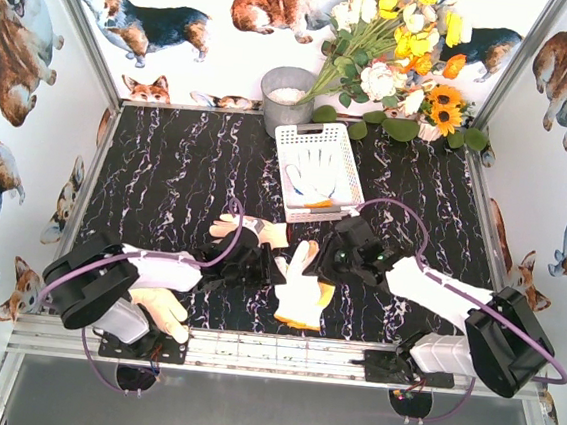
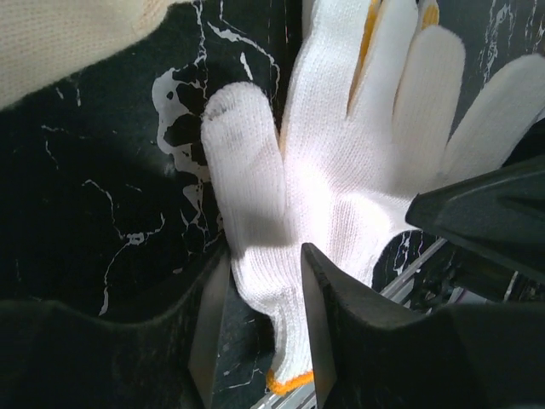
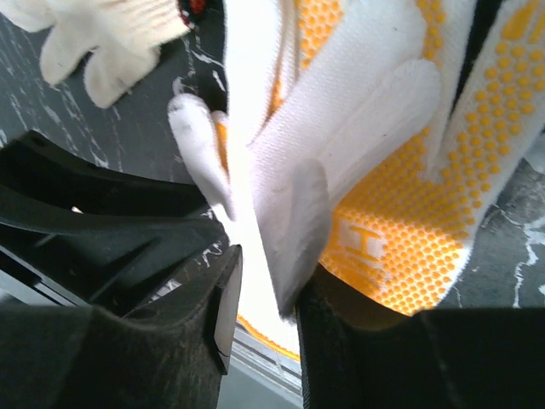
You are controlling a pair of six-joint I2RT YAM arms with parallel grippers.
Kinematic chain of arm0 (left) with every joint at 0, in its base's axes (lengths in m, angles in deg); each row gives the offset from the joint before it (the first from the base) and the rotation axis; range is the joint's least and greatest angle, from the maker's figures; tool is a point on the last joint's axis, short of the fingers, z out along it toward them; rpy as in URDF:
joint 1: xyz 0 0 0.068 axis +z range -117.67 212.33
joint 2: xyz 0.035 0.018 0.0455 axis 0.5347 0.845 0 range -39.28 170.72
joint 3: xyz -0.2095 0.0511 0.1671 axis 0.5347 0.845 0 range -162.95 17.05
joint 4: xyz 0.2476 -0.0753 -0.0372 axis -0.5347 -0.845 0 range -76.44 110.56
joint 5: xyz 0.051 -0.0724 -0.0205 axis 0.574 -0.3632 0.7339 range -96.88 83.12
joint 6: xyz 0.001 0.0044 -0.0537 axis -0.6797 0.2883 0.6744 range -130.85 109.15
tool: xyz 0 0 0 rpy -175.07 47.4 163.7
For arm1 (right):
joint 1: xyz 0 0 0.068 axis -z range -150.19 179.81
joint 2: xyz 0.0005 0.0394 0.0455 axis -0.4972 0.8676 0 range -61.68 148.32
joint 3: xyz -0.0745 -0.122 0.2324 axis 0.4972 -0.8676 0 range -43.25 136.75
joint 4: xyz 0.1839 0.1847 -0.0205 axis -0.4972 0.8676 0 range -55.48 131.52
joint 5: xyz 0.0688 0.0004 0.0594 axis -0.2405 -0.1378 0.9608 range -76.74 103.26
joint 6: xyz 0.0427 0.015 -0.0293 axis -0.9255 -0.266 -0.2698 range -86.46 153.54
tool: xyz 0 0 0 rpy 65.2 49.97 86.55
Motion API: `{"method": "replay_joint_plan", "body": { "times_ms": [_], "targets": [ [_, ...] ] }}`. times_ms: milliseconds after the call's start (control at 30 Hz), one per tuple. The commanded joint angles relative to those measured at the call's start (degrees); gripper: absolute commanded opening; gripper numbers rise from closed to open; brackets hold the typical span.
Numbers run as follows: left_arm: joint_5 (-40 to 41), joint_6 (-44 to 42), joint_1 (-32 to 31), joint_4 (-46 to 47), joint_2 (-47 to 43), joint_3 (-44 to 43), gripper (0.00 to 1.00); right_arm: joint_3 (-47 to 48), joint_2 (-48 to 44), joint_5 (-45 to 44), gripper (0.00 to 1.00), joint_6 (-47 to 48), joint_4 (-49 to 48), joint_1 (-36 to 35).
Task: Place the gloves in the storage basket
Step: Pair the glove with the glove.
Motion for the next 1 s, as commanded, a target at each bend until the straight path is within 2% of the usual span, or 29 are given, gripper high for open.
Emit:
{"method": "replay_joint_plan", "body": {
  "times_ms": [0, 333, 467, 567, 667, 833, 967],
  "targets": [
    [0.7, 1.0, -0.5, 3.4, 2.2, 0.2, 0.33, -2.1, -3.0, -1.5, 0.34, -0.3, -2.6, 0.1],
    [1.1, 1.6, -0.6, 2.8, 2.4, 0.6, 0.25, -6.9, -5.7, -5.5, 0.42, 1.2, -4.6, 0.3],
    [1.3, 1.5, -0.6, 1.9, 1.5, 0.3, 0.30, -7.2, -5.4, -4.1, 0.42, 2.4, -5.6, 0.5],
    [1.7, 1.6, -0.6, 0.1, -0.3, 0.6, 0.50, -4.7, -4.5, -2.6, 0.35, 4.7, -2.9, 0.5],
    [1.4, 2.0, -0.7, -0.8, -3.1, 1.9, 0.60, -3.0, -4.0, -2.2, 0.23, 5.6, -0.8, 0.5],
    [-2.2, 0.1, -1.6, -0.9, -7.1, 3.8, 0.68, -2.0, -3.5, -2.4, 0.04, 4.8, -0.8, 0.6],
    [-3.4, 0.9, -2.6, -1.0, -8.7, 5.6, 0.69, -1.7, -3.2, -2.1, 0.00, 4.0, -1.3, 0.6]
  ]
}}
